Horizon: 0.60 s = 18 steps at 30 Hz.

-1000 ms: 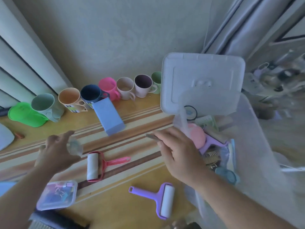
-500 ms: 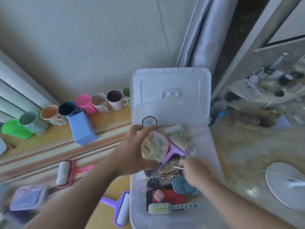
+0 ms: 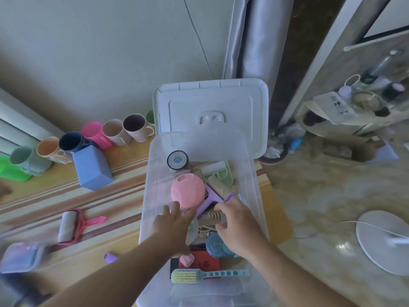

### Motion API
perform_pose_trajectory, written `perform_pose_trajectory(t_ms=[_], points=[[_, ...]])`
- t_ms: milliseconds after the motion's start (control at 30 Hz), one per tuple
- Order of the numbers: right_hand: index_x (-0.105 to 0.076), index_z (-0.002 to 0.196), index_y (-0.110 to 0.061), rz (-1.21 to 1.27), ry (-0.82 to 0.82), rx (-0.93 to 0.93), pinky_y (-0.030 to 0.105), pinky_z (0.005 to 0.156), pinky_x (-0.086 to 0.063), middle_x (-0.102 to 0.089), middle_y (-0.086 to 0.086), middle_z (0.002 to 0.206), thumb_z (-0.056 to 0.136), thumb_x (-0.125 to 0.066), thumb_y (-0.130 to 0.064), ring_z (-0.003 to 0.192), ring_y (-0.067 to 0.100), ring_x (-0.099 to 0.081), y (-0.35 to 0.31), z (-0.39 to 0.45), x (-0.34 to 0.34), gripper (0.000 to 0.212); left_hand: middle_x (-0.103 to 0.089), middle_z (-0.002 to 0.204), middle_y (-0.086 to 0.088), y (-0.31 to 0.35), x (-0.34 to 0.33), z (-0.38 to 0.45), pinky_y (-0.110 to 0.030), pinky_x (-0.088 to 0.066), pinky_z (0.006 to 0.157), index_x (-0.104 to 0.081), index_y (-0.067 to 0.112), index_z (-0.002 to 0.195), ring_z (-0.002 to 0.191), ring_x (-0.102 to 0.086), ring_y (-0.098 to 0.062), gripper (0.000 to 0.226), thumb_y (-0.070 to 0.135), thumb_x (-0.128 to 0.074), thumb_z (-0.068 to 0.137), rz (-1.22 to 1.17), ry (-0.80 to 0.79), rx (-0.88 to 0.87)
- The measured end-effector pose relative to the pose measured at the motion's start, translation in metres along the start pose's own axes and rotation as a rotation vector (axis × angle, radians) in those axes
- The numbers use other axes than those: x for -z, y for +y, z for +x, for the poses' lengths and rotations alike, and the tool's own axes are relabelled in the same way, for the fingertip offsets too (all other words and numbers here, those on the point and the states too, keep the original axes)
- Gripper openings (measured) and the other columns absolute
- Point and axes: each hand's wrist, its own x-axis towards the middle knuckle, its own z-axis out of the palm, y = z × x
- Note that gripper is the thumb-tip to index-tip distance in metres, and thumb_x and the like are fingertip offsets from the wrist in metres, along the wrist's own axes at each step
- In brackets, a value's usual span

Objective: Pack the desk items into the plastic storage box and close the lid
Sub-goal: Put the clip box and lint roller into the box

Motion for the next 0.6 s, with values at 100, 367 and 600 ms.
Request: perform_pose_trajectory(t_ms=[100,367,600], points=[[-0.062,0.131,-0.029,-0.026,-0.052,0.003,0.032,0.097,-0.049,-0.048,-0.002,0.126,0.096,-0.069,-0.026,0.117,0.020,-0.050,0.000,-0.003,-0.001,0.035,-0.021,0.148,-0.015,0.006,-0.013,-0.005,-0.046,-0.047,0.087,-0.010,0.039,0.150,0.127,-0.034,-0.041,0.118,0.067,-0.078,0.058,0.023,-0.059,-0.005],[-0.056,0.128,-0.034,-0.135,-0.086,0.017,0.034,0.090,-0.054,-0.043,-0.007,0.123,0.096,-0.064,-0.030,0.117,0.019,-0.048,-0.006,0.007,-0.017,0.033,-0.009,0.160,-0.010,0.000,-0.014,-0.019,-0.050,-0.035,0.110,-0.002,0.042,0.153,0.142,-0.019,-0.036,0.119,0.083,-0.070,0.065,-0.027,0.052,-0.148],[-0.065,0.119,-0.039,-0.213,-0.015,0.075,0.034,0.090,-0.049,-0.039,-0.007,0.146,0.086,-0.067,-0.019,0.123,0.020,-0.047,-0.032,0.031,-0.008,0.039,-0.045,0.145,-0.007,-0.059,0.039,-0.039,-0.049,-0.051,0.101,-0.056,0.035,0.140,0.134,-0.041,-0.032,0.062,0.060,-0.059,0.084,-0.302,0.561,-0.233]])
